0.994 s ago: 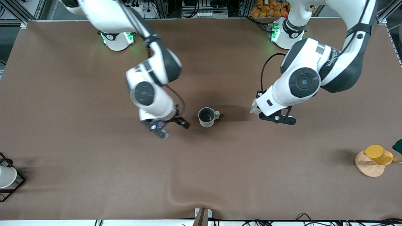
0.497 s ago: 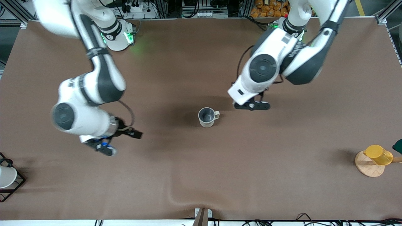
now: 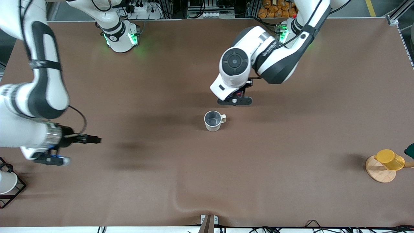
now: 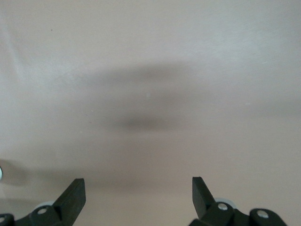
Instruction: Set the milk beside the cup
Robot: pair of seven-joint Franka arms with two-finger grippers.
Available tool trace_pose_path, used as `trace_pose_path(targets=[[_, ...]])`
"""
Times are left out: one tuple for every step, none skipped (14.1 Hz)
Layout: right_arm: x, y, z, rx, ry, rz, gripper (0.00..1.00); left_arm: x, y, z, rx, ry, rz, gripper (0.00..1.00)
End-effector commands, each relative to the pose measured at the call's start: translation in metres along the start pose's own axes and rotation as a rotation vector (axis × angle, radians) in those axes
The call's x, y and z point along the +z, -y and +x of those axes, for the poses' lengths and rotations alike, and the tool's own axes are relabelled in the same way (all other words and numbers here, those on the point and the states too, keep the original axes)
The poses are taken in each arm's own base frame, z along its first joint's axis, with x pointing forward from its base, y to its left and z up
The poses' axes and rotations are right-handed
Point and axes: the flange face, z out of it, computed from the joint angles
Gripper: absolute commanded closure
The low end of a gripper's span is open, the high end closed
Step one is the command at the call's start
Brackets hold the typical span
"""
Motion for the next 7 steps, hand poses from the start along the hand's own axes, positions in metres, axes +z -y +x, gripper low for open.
trace_pose_path(targets=[[-0.049, -0.020, -0.025, -0.042, -0.019, -0.023, 0.00, 0.014, -0.030, 0.001, -0.058, -0.007, -0.043, 0.67], [-0.059, -0.029, -0.031, -0.043, -0.017, -0.048, 0.00, 0.017, -0.040, 0.001, -0.065, -0.019, -0.060, 0.67], [-0.069, -0.033, -0.038, -0.079, -0.005, -0.077, 0.00, 0.021, -0.047, 0.003, -0.068, -0.019, -0.069, 0.67], [-0.080, -0.031, -0.046, -0.124, 0.003, -0.095, 0.00, 0.024, -0.051, 0.010, -0.072, -0.014, -0.077, 0.67], [-0.090, -0.030, -0.051, -0.140, -0.008, -0.102, 0.00, 0.026, -0.058, 0.008, -0.062, -0.015, -0.077, 0.67], [-0.101, -0.030, -0.057, -0.139, -0.016, -0.103, 0.00, 0.029, -0.061, 0.007, -0.055, -0.016, -0.071, 0.67], [-0.111, -0.028, -0.067, -0.141, -0.007, -0.100, 0.00, 0.032, -0.060, 0.009, -0.058, -0.013, -0.068, 0.67]])
